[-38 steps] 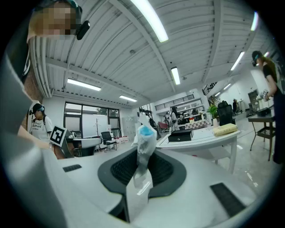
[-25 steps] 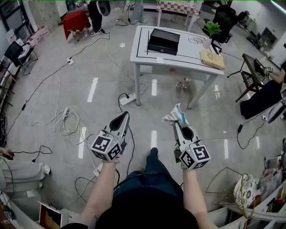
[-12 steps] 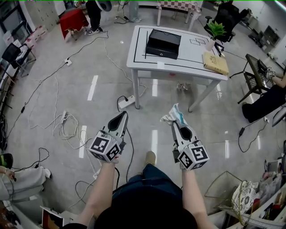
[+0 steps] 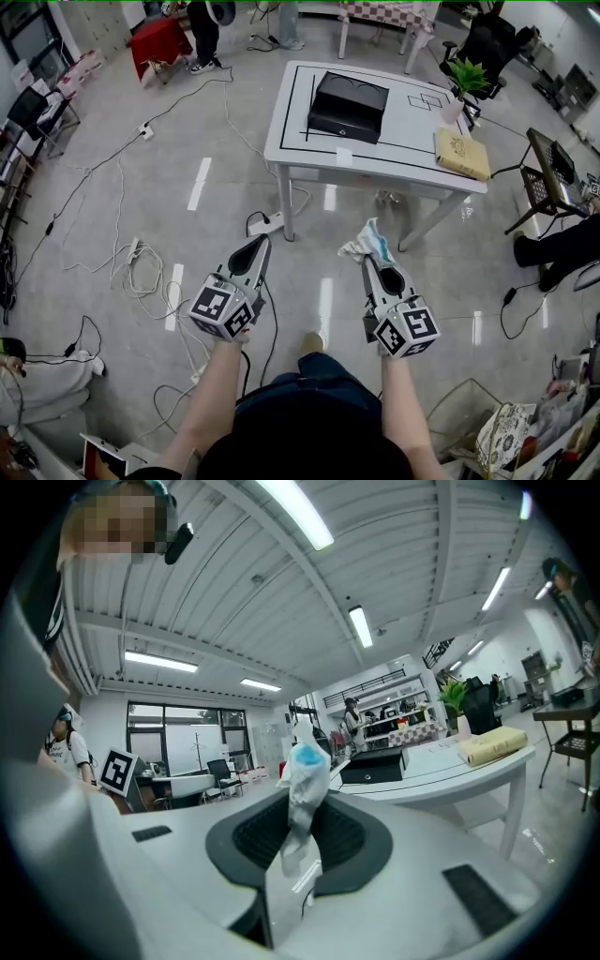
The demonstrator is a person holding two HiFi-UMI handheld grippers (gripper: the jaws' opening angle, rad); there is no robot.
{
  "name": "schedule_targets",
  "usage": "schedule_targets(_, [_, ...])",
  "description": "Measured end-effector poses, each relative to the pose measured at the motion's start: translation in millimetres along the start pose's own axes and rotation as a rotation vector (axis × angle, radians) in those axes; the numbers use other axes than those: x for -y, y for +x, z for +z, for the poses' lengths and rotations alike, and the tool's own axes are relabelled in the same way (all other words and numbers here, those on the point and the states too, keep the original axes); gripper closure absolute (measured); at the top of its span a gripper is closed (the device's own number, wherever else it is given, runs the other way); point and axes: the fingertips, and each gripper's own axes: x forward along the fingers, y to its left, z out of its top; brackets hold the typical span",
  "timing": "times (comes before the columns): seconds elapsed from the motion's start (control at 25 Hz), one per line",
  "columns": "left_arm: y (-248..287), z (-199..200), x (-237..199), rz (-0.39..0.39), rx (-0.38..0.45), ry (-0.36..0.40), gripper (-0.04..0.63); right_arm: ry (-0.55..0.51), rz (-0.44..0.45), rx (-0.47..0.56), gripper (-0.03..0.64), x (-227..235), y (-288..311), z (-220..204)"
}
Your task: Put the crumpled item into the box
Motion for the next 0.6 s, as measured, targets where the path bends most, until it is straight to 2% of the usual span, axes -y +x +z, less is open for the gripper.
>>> schedule_targets(0.6, [88.2, 2.5, -9.5, 0.026, 0.01, 0.016, 0.594, 0.018, 0.02, 0.008, 0.554, 82.6, 51.8, 20.4])
